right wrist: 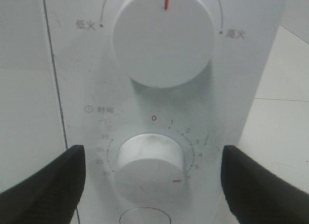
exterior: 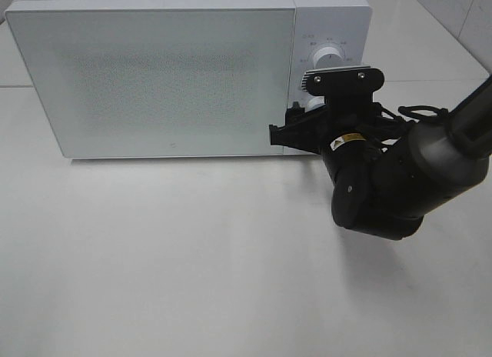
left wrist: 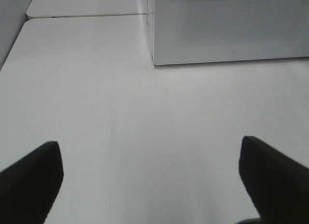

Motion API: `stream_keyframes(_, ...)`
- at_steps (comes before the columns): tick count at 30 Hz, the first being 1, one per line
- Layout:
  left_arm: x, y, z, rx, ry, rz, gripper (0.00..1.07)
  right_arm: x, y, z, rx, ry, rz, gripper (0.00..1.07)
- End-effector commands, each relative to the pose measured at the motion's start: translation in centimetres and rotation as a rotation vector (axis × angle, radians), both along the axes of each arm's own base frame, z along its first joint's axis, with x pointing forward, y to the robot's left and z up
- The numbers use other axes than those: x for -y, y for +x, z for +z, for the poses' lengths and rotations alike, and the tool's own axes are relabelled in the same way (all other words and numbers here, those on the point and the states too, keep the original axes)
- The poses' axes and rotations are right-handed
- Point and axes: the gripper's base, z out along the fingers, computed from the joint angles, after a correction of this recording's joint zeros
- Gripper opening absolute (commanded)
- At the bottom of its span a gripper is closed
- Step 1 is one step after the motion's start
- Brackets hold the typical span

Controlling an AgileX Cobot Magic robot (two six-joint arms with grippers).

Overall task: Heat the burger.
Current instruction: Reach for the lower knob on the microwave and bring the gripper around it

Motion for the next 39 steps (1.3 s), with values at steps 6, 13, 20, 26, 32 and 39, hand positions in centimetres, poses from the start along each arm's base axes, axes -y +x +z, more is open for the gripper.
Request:
stream_keyframes(6, 0.05, -0.25, -0.03, 0.023, -0.012, 0.002, 0.91, 0.17, 1.16, 0.0, 0.021, 0.036, -0.02, 0.75)
stream_keyframes(13, 0.05, -0.25, -0.03, 0.023, -0.012, 0.002, 0.91, 0.22, 1.18, 0.12, 0.034, 0.039, -0.025, 0.67)
stream_keyframes(20, 0.05, -0.25, -0.03, 0.023, -0.012, 0.002, 0.91, 0.2, 1.19, 0.14, 0.036, 0.037, -0.023, 0.37)
stream_keyframes(26, 0.05, -0.25, -0.03, 0.023, -0.012, 0.002, 0.91, 0.22, 1.21, 0.29, 0.052, 0.036, -0.025, 0.06)
stream_keyframes(32, 0.05, -0.25, -0.03, 0.023, -0.012, 0.002, 0.91, 0.24, 1.23, 0.41, 0.068, 0.082, -0.035, 0.01)
stream_keyframes(39, 0.05, -0.25, -0.03, 0.023, -0.012, 0.002, 0.91, -0.16, 1.25, 0.54, 0.081, 0.172, -0.005, 0.01)
